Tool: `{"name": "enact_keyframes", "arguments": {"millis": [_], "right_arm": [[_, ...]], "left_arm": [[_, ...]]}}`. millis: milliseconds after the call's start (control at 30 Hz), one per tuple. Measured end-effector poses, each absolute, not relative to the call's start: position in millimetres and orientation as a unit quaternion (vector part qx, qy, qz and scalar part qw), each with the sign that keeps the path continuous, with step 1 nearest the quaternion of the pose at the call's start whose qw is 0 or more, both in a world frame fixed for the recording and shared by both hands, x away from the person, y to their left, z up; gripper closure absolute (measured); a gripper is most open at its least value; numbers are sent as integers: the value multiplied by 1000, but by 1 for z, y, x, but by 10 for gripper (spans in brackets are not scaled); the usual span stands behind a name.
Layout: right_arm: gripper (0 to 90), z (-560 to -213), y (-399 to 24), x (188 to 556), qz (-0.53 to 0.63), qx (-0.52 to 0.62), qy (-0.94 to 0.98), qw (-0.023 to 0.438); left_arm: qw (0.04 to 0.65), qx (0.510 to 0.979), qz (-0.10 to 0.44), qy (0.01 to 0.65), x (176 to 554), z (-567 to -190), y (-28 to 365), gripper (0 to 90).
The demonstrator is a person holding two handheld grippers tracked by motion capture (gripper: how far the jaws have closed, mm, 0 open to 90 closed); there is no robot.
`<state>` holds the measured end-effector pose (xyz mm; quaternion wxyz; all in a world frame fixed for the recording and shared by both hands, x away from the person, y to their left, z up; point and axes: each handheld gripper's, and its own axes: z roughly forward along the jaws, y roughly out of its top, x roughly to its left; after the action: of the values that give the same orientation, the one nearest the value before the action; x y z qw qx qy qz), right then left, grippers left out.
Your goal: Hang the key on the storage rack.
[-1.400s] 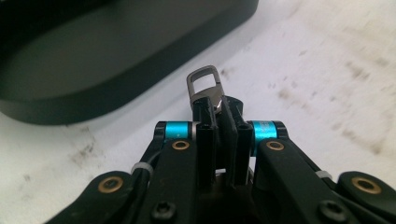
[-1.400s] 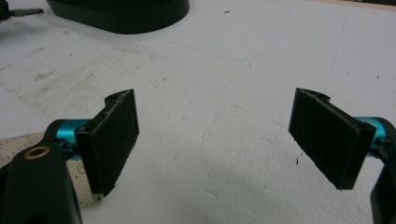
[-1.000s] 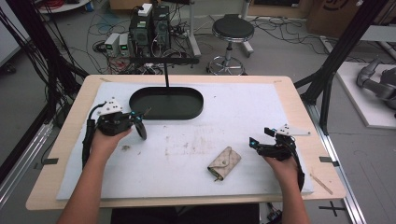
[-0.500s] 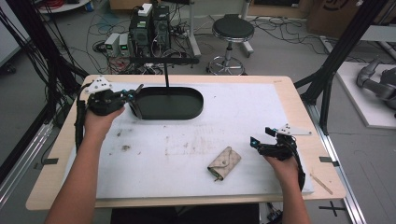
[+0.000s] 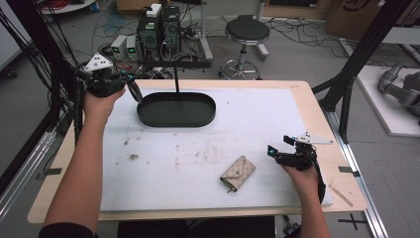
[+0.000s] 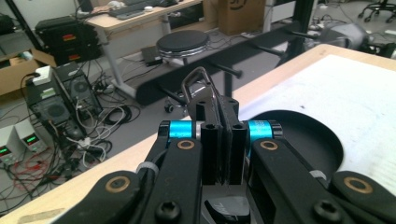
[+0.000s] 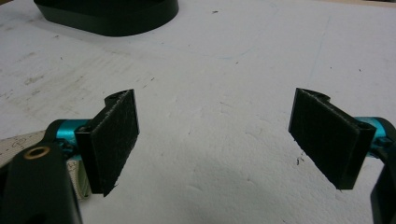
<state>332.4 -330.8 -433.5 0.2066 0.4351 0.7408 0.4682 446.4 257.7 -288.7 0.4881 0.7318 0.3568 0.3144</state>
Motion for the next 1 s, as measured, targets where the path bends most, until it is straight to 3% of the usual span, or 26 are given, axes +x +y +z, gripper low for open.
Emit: {"name": "enact_keyframes", "arguments": {"millis": [333, 1000], "right_arm": [[164, -435, -332, 333, 466, 438, 740, 205], [164, -435, -334, 333, 467, 441, 739, 204]], "left_arm": [[442, 758, 313, 363, 466, -305, 244, 877], [414, 777, 310, 359, 496, -314, 225, 877]]}}
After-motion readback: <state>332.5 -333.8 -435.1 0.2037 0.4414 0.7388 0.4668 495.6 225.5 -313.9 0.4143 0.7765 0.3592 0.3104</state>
